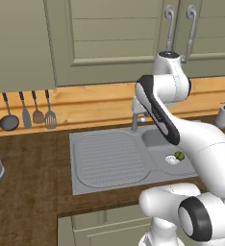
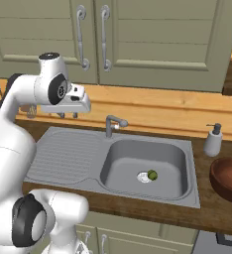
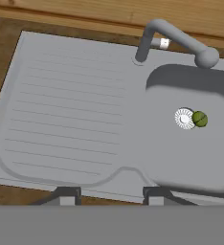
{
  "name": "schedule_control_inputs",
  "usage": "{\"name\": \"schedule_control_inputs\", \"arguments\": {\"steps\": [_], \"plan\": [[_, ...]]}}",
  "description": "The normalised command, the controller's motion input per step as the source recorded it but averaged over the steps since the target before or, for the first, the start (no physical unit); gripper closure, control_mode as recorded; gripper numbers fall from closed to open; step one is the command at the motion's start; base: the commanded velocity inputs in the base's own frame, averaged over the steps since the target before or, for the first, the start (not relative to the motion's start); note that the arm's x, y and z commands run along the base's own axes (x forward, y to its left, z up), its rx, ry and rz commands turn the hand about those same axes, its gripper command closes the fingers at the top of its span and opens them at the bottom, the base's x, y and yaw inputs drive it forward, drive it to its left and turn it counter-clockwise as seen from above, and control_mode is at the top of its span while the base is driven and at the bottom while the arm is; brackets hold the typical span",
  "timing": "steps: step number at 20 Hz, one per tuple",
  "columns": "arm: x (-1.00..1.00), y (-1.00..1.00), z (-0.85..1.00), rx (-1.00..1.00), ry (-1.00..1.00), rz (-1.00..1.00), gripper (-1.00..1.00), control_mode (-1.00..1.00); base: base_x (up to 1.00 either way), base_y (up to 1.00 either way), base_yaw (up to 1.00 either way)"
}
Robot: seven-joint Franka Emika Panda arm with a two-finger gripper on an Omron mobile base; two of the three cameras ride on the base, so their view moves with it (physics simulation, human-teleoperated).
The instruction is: Pick the lime from the sink and place it in the bowl. Then pick the bowl and place it in the microwave. Then close the microwave door and press the start button.
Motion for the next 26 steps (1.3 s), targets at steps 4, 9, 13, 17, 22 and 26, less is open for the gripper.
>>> {"name": "schedule_control_inputs", "arguments": {"steps": [4, 9, 13, 17, 22, 26], "plan": [[-0.07, -0.01, -0.13, -0.07, -0.01, 0.00, -1.00, -1.00, 0.00, 0.00, 0.00], [-0.12, -0.73, -0.46, -0.02, -0.02, 0.00, -1.00, -1.00, 0.00, 0.00, 0.00], [0.00, -1.00, -0.44, 0.01, 0.13, 0.00, -1.00, -1.00, 0.00, 0.00, 0.00], [0.00, -1.00, -0.41, 0.05, 0.16, 0.00, -1.00, -1.00, 0.00, 0.00, 0.00], [0.00, -0.85, -0.49, 0.03, 0.12, -0.01, -1.00, -1.00, 0.00, 0.00, 0.00], [0.00, -0.64, -0.51, 0.00, 0.03, -0.02, -1.00, -1.00, 0.00, 0.00, 0.00]]}}
